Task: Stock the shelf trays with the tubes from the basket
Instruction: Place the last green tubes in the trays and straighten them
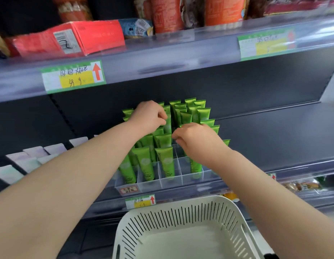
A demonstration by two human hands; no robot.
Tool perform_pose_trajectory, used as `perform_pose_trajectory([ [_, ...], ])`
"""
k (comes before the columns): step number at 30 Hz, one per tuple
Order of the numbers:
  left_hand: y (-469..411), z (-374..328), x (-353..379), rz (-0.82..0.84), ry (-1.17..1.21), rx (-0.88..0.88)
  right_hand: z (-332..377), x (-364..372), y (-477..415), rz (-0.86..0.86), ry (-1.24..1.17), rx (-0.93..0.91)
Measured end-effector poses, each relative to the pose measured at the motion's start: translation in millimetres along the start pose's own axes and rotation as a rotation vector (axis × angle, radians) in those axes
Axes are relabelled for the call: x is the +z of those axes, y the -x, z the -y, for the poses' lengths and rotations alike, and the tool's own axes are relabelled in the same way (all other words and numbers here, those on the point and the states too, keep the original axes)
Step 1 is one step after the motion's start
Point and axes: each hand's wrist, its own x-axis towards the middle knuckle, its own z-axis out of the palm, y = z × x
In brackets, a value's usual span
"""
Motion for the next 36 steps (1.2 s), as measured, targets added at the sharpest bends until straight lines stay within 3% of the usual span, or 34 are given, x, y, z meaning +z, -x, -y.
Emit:
perform_pose_trajectory([
  [5,17.8,20.9,-5.5,-0.003,-0.008,-0.039,28.2,12.7,-12.1,0.106,0.094,-0.087],
  [18,25.7,10.8,-1.1,0.024,0.044,0.003,22.5,13.3,-8.8,0.235,0.137,0.013],
  [24,26.0,3.5,4.7,0.197,-0.176,0.025,13.2,0.5,-4.7,0.125,-0.023,0.086],
  [33,22.4,-9.9,16.0,0.089,-0.19,0.025,-0.1,6.6,-2.6,0.075,0.071,0.172],
  [36,21.4,-9.0,15.8,0.124,-0.207,0.015,-0.8,9.4,-5.0,0.076,0.065,0.17],
])
